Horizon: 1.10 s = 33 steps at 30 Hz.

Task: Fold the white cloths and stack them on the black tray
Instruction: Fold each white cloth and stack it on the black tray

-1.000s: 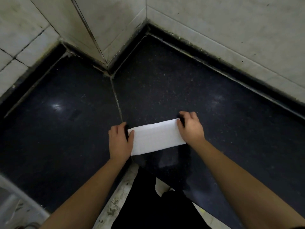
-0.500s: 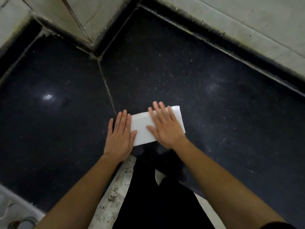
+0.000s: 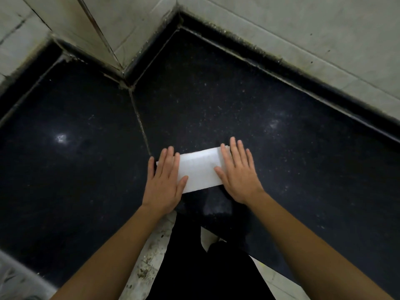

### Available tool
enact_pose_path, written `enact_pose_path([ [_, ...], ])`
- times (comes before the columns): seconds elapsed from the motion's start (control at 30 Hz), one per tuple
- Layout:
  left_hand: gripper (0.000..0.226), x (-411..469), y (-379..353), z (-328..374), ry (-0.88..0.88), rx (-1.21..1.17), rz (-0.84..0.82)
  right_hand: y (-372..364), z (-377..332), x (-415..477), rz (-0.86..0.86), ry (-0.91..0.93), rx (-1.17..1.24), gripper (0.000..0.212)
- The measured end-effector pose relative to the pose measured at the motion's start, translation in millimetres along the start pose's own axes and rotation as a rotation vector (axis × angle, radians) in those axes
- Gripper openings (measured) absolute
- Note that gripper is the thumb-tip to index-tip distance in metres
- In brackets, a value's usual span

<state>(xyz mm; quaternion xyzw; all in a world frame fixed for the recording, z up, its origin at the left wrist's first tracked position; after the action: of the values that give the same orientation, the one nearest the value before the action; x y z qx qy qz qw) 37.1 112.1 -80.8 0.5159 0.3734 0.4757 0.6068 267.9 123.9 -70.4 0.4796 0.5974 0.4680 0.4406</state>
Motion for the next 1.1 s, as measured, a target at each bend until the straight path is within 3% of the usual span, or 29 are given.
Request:
enact_pose_path([
  [0.13, 0.072, 6, -14, 9, -0.054, 0.055, -0.07, -11, 0, -8, -0.015, -0.089, 0.09, 0.067],
  [0.27, 0.073, 7, -20, 6, -0.048, 0.087, -0.099, 4, 9, -11, 0.155, -0.299, 0.135, 0.062],
  [0.43, 0.074, 7, -20, 8, -0.035, 0.078, -0.102, 10, 4, -3, -0.083, -0.603, 0.298, 0.054],
  [0.57, 0.074, 7, -20, 6, -0.046, 0.086, -0.098, 12, 10, 8, -0.223, -0.849, 0.532, 0.029],
  [0.93, 0.076, 5, -20, 4, -0.052, 0.048, -0.122, 23, 13, 4, -0.281, -0.989, 1.191, 0.029],
  [1.03, 0.07, 2, 2, -1, 0.11, -0.134, 0.052, 37, 1, 3, -0.213, -0.952, 1.3, 0.026],
  [1.1, 0.063, -3, 25, -11, 0.434, -0.386, 0.238, 46, -13, 8, -0.141, -0.837, 1.284, 0.025],
])
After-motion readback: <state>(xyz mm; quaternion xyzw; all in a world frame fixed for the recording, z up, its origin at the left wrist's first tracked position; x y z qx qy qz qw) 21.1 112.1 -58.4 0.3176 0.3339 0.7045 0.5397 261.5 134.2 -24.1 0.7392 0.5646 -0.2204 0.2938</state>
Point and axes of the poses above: each hand's wrist, its own x-axis towards the middle knuckle, its own y-axis out of the back of the hand, z = x × y, the point moved 4 cm from there along x, towards the middle knuckle, and after that the axes turned 11 degrees about z, right-handed, at the moved point
